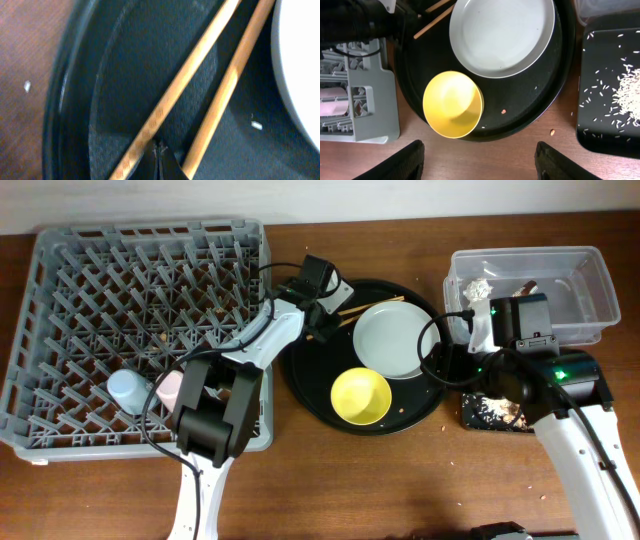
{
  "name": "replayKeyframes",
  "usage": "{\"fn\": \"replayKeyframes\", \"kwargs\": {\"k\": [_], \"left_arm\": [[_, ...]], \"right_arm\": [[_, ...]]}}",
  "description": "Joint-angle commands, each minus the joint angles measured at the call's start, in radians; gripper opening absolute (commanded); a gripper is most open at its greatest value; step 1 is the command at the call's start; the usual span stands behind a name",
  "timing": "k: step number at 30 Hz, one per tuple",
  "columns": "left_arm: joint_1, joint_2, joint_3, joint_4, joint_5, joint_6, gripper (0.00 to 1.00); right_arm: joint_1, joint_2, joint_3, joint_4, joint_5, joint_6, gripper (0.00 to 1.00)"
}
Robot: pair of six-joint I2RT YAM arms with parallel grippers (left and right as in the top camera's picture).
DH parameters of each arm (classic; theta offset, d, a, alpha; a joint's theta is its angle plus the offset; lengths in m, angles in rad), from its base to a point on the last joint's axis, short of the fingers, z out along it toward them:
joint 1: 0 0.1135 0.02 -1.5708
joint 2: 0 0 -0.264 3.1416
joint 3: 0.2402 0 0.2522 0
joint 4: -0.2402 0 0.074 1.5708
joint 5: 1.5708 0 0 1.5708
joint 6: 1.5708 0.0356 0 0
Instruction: Sort waste into correct bins and load items into the dishwasher rack
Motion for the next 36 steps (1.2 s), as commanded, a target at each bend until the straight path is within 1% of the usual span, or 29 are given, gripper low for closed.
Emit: {"fn": "replayKeyframes", "kwargs": {"k": [1,2,3,5,7,9,10,11,12,13,18,22,25,27,28,29,31,32,34,35,36], "left_arm": [[0.000,0.017,-0.010,-0.024,0.040,-0.032,0.02],[0.000,0.017,-0.010,-0.021,0.041,-0.030,0.19],[-0.001,0.018,-0.010,-0.018,0.042,-0.004,0.24],[-0.002,0.018,-0.011,-0.019,0.046,0.025,0.25],[-0.008,0.018,-0.011,-0.072,0.125,0.025,0.24],[-0.008,0.011,-0.006,-0.085,0.150,0.024,0.14],[-0.010,0.000,0.006,-0.096,0.163,0.024,0.14],[-0.010,-0.021,0.030,-0.118,0.161,0.025,0.18],[-0.010,-0.050,0.058,-0.135,0.161,0.052,0.26],[-0.012,-0.066,0.070,-0.125,0.161,0.122,0.30],[-0.012,-0.036,0.070,-0.060,0.161,0.331,0.31],[-0.012,0.035,0.069,-0.005,0.162,0.349,0.32],[-0.012,0.064,0.070,-0.035,0.161,0.349,0.30],[-0.011,0.064,0.070,-0.064,0.160,0.349,0.17],[-0.011,0.064,0.070,-0.085,0.157,0.349,0.04],[-0.010,0.064,0.082,-0.132,0.150,0.348,0.00],[-0.005,0.049,0.153,-0.264,0.150,0.346,0.00],[0.001,0.035,0.188,-0.308,0.150,0.315,0.00],[0.020,-0.047,0.280,-0.425,0.150,0.197,0.00],[0.030,-0.107,0.298,-0.473,0.148,0.124,0.00],[0.047,-0.166,0.298,-0.511,0.109,0.014,0.00]], "right_arm": [[-0.007,0.005,0.007,-0.002,-0.006,-0.009,0.71],[-0.006,0.005,0.007,-0.002,-0.008,-0.010,0.71],[-0.006,0.005,0.007,-0.004,-0.008,-0.009,0.71],[-0.006,0.005,0.007,-0.005,-0.008,-0.009,0.71],[-0.007,0.005,0.007,-0.005,-0.008,-0.009,0.71],[-0.007,0.005,0.007,-0.004,-0.008,-0.010,0.71],[-0.007,0.005,0.007,-0.004,-0.008,-0.009,0.71],[-0.007,0.005,0.007,-0.004,-0.008,-0.009,0.70],[-0.007,0.005,0.007,-0.003,-0.008,-0.009,0.70],[-0.007,0.005,0.007,-0.002,-0.008,-0.009,0.71],[-0.007,0.005,0.007,0.011,-0.008,-0.009,0.71],[-0.006,0.005,0.007,0.011,-0.008,-0.009,0.71],[-0.006,0.005,0.007,0.012,-0.008,-0.009,0.71],[-0.006,0.005,0.007,0.011,-0.008,-0.009,0.71],[-0.006,0.005,0.007,0.012,-0.008,-0.009,0.71],[-0.006,0.005,0.007,0.013,-0.008,-0.009,0.71],[-0.007,0.005,0.007,0.016,-0.008,-0.009,0.71],[-0.006,0.005,0.007,0.016,-0.008,-0.009,0.71],[-0.007,0.005,0.007,0.020,-0.008,-0.009,0.71],[-0.007,0.005,0.007,0.025,-0.008,-0.009,0.71],[-0.006,0.005,0.007,0.031,-0.008,-0.009,0.71]]}}
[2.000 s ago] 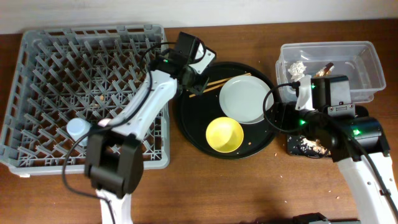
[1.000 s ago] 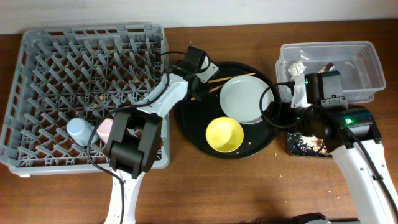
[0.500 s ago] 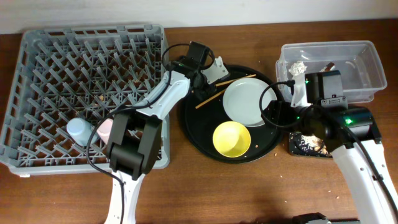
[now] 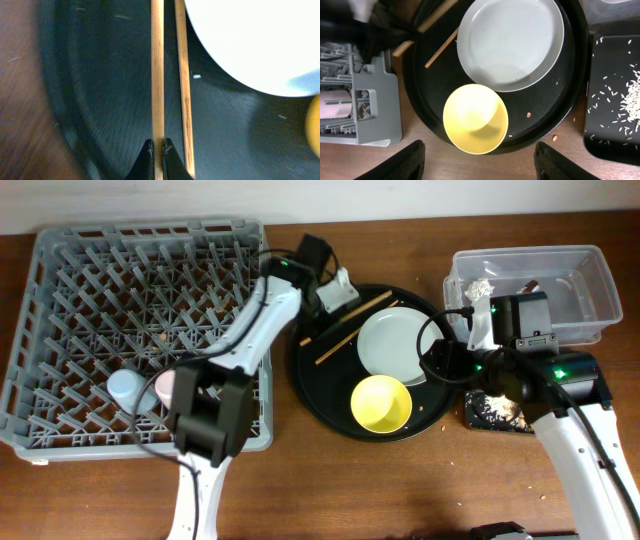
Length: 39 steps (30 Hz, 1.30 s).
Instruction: Sort waste into correct bins and load items into the dishwasher rack
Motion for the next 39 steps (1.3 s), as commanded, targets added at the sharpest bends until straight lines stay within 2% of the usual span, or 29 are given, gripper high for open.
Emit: {"fn": "replayKeyframes", "kwargs": {"k": [1,3,5,7,9,10,12,13,16,17,21,22,23,24,25,26,27,31,37,39], "left_arm": [[0.055,-0.215,0.043,-0.098,-0.082,-0.299,0.00],[0.130,-0.311,0.043,-0.197,-0.113,-0.495,0.00],[0.221,-0.336,0.042,-0.261,-0.176,-0.655,0.00],[0.266,-0.333,-0.065,-0.235,-0.296,-0.827,0.00],[0.254,-0.333,-0.244,-0.109,-0.281,-0.903,0.00],[0.240,-0.333,-0.319,-0.044,-0.244,-0.902,0.00],[0.221,-0.333,-0.350,-0.028,-0.236,-0.901,0.00],[0.201,-0.334,-0.351,-0.023,-0.236,-0.865,0.00],[0.172,-0.334,-0.351,-0.020,-0.270,-0.853,0.01],[0.173,-0.334,-0.351,-0.032,-0.278,-0.853,0.13],[0.194,-0.369,-0.284,-0.129,-0.276,-0.853,0.27],[0.192,-0.401,-0.226,-0.173,-0.215,-0.838,0.27],[0.167,-0.427,-0.208,-0.154,-0.089,-0.710,0.27],[0.135,-0.431,-0.208,-0.129,-0.030,-0.625,0.27],[0.051,-0.416,-0.234,-0.056,-0.017,-0.381,0.27],[0.006,-0.401,-0.269,0.004,-0.018,-0.274,0.31],[-0.042,-0.368,-0.305,0.089,-0.023,-0.219,0.36],[-0.102,-0.173,-0.315,0.328,-0.071,-0.220,0.38],[-0.106,-0.027,-0.315,0.335,-0.067,-0.220,0.36],[-0.113,-0.003,-0.317,0.335,-0.067,-0.220,0.25]], "right_arm": [[-0.007,0.002,0.007,0.011,-0.002,-0.009,0.70],[-0.007,0.002,0.007,0.011,-0.002,-0.009,0.71],[-0.006,0.002,0.007,0.011,-0.002,-0.009,0.71],[-0.006,0.002,0.007,0.011,-0.002,-0.009,0.71],[-0.006,0.002,0.007,0.011,-0.002,-0.009,0.71],[-0.006,0.002,0.007,0.011,-0.002,-0.009,0.71],[-0.007,0.002,0.007,0.011,-0.002,-0.009,0.71],[-0.007,0.002,0.007,0.011,-0.002,-0.009,0.72],[-0.007,0.002,0.007,0.011,-0.002,-0.010,0.72],[-0.007,0.002,0.007,0.011,-0.002,-0.010,0.72],[-0.007,0.002,0.007,0.011,-0.002,-0.010,0.72],[-0.007,0.002,0.007,0.011,-0.002,-0.010,0.72],[-0.007,0.002,0.007,0.011,-0.002,-0.010,0.72],[-0.007,0.002,0.007,0.010,-0.002,-0.010,0.72],[-0.007,0.002,0.007,0.010,-0.002,-0.010,0.72],[-0.007,0.002,0.007,0.011,-0.001,-0.010,0.72],[-0.006,0.002,0.007,0.010,-0.002,-0.009,0.72],[-0.007,0.002,0.007,0.011,-0.001,-0.010,0.72],[-0.006,0.009,0.007,0.011,-0.001,-0.009,0.72],[-0.006,0.009,0.007,0.015,-0.001,-0.009,0.72]]}}
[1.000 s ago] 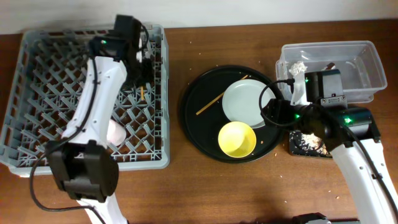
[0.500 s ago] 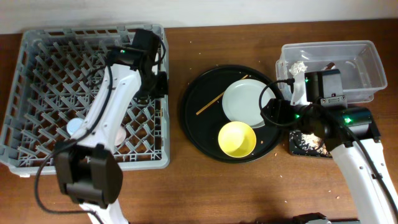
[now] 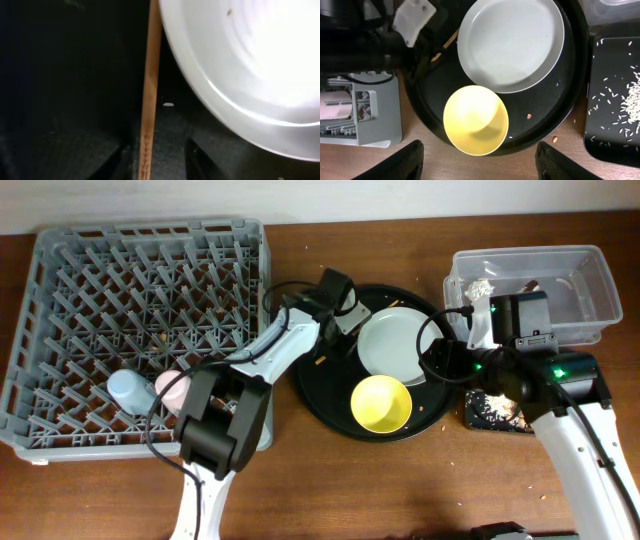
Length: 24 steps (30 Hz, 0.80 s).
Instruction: Sort waste into correct bins and load items into the dishwasher rack
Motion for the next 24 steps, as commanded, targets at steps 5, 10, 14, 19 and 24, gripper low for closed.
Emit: {"fn": "replayKeyframes", "kwargs": {"k": [5,10,14,19,24], "left_arm": [[-0.013,0.052,-0.003,-0.045,-0.079,0.016,0.00],[0.049,-0.203,0.153,-0.303,-0.091,-0.155,0.00],[0.250,-0.377,0.132,-0.565,-0.291,-0.603,0.00],[0.291,-0.369,-0.139,-0.322,-0.280,-0.572,0.01],[0.291,-0.403,-0.131,-0.354,-0.246,-0.564,0.28]], "right_arm": [[-0.007,0.006,0.007,0.010,-0.002,-0.010,0.72],[-0.007,0.006,0.007,0.013,-0.002,-0.010,0.72],[-0.007,0.006,0.007,0.010,-0.002,-0.010,0.72],[-0.007,0.006,0.007,0.011,-0.002,-0.010,0.72],[-0.007,0.006,0.007,0.010,-0.002,-0.010,0.72]]}}
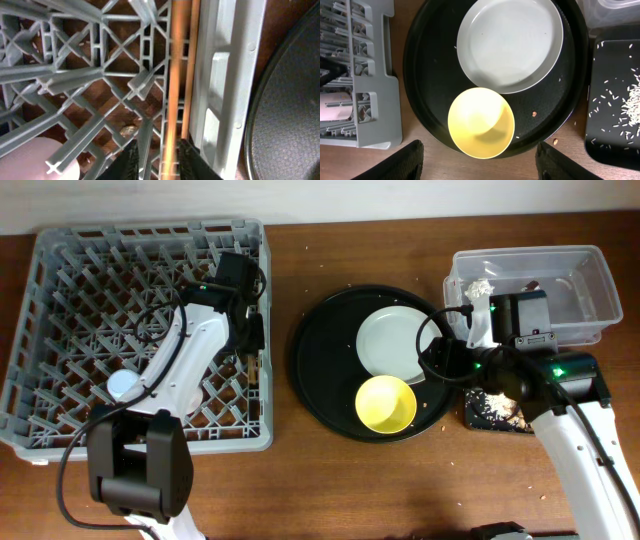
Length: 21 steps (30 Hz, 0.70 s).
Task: Sort waste into correct bins and load items into the dishwasher rack
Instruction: 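Grasp the yellow bowl with the left gripper and place it in the rack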
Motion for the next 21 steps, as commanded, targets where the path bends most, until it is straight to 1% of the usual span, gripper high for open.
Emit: {"fn": "replayKeyframes", "kwargs": {"k": [1,2,3,4,6,7,8,9,10,12,13,14,15,17,18,19,20,21], "left_arm": [[-0.001,-0.096,0.125,-0.122,0.019,0.035,0.32],[-0.001,-0.150,0.167,-0.152,0.019,0.067,0.35],[-0.001,-0.230,0.204,-0.174,0.019,0.103,0.48],[-0.001,-0.383,0.211,-0.176,0.019,0.151,0.64],[-0.001,-0.502,0.211,-0.190,0.019,0.188,0.68],[-0.001,-0.571,0.211,-0.222,0.023,0.188,0.70],[-0.001,-0.597,0.211,-0.238,0.086,0.188,0.69],[-0.001,-0.602,0.208,-0.253,0.192,0.188,0.66],[-0.001,-0.587,0.204,-0.283,0.227,0.187,0.62],[-0.001,-0.536,0.204,-0.302,0.202,0.187,0.61],[-0.005,-0.514,0.204,-0.289,0.264,0.187,0.59],[-0.029,-0.481,0.202,-0.291,0.333,0.188,0.57],[-0.071,-0.435,0.195,-0.307,0.326,0.188,0.56],[-0.161,-0.309,0.171,-0.296,0.326,0.187,0.52],[-0.191,-0.254,0.161,-0.291,0.322,0.187,0.43],[-0.198,-0.208,0.156,-0.285,0.319,0.178,0.42],[-0.198,-0.192,0.155,-0.267,0.327,0.169,0.42],[-0.200,-0.181,0.153,-0.259,0.327,0.169,0.43]], "right_arm": [[-0.007,0.001,0.007,0.002,-0.002,-0.011,0.71],[-0.006,-0.001,0.008,0.012,-0.002,-0.036,0.71],[-0.006,-0.008,0.008,0.017,-0.002,-0.044,0.71],[-0.006,-0.021,0.008,0.020,-0.002,-0.063,0.71],[-0.006,-0.027,0.008,0.019,-0.005,-0.067,0.71],[0.000,-0.027,0.007,0.015,-0.040,-0.070,0.71],[0.016,-0.027,0.007,0.015,-0.050,-0.070,0.70],[0.036,-0.023,0.007,0.013,-0.050,-0.069,0.63],[0.065,-0.011,0.007,0.003,-0.053,-0.058,0.61],[0.170,0.045,0.007,-0.017,-0.019,-0.066,0.60],[0.175,0.053,0.007,-0.005,0.006,-0.058,0.62],[0.154,0.041,0.009,0.026,0.002,-0.044,0.66],[0.124,0.021,0.010,0.051,0.001,-0.016,0.66],[0.042,-0.007,0.010,0.016,0.002,-0.006,0.68],[-0.017,-0.010,0.010,-0.008,-0.011,-0.006,0.68],[-0.055,-0.010,0.010,-0.034,-0.060,-0.035,0.68],[-0.058,-0.010,0.010,-0.039,-0.061,-0.071,0.68],[-0.058,-0.010,0.009,-0.039,-0.058,-0.070,0.68]]}}
